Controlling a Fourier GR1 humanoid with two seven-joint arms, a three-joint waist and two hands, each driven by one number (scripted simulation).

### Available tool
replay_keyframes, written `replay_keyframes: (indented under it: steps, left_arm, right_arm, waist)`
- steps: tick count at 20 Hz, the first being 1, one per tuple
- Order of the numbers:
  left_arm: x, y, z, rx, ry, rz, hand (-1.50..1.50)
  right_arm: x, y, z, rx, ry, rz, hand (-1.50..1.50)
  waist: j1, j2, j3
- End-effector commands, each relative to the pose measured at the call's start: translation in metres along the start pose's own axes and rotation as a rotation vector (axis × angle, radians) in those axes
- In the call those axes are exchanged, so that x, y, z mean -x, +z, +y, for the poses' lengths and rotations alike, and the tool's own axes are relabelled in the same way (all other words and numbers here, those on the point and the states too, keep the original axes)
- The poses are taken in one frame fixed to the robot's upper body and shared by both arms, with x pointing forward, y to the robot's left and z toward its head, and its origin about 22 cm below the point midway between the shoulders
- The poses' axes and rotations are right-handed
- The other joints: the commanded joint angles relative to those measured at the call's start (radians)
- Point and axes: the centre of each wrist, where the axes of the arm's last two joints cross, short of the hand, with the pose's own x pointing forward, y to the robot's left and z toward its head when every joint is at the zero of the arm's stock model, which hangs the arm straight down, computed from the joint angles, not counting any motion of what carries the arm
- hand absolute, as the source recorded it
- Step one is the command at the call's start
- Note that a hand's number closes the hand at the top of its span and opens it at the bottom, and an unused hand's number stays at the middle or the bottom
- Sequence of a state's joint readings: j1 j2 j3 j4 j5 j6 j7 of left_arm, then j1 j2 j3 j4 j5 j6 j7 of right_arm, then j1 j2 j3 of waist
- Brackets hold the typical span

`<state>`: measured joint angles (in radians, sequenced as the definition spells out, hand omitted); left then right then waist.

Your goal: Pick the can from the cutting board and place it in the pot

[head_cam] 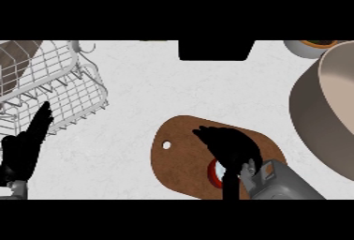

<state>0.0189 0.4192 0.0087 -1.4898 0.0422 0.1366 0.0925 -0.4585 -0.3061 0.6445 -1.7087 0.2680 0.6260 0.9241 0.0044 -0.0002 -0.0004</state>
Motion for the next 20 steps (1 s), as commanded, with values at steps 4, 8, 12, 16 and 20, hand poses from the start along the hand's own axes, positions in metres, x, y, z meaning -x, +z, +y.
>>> replay_keyframes:
  steps: [4,8,12,16,20]
  left_arm:
    - [0.014,0.015,-0.010,-0.007,-0.006,0.005,0.00]
    - [0.010,-0.002,0.001,0.000,0.005,0.016,0.00]
    - [-0.009,-0.002,0.009,-0.012,-0.006,0.012,0.00]
    - [-0.010,0.006,0.002,-0.005,-0.008,-0.003,0.00]
    - [-0.007,0.005,-0.011,-0.025,-0.007,-0.012,0.00]
  right_arm:
    - [0.009,-0.008,0.001,-0.031,0.060,0.119,-1.50]
    - [0.007,-0.020,0.003,-0.035,0.054,0.119,-1.50]
    - [0.015,-0.026,0.019,-0.041,0.055,0.128,-1.50]
    - [0.011,-0.035,0.031,-0.056,0.073,0.136,-1.50]
    - [0.008,-0.023,0.039,-0.055,0.125,0.040,1.50]
  waist:
    - [0.001,-0.001,0.000]
    - [-0.002,0.000,0.000]
    - [-0.001,0.000,0.000]
    - [0.001,0.000,0.001]
    - [-0.002,-0.001,0.001]
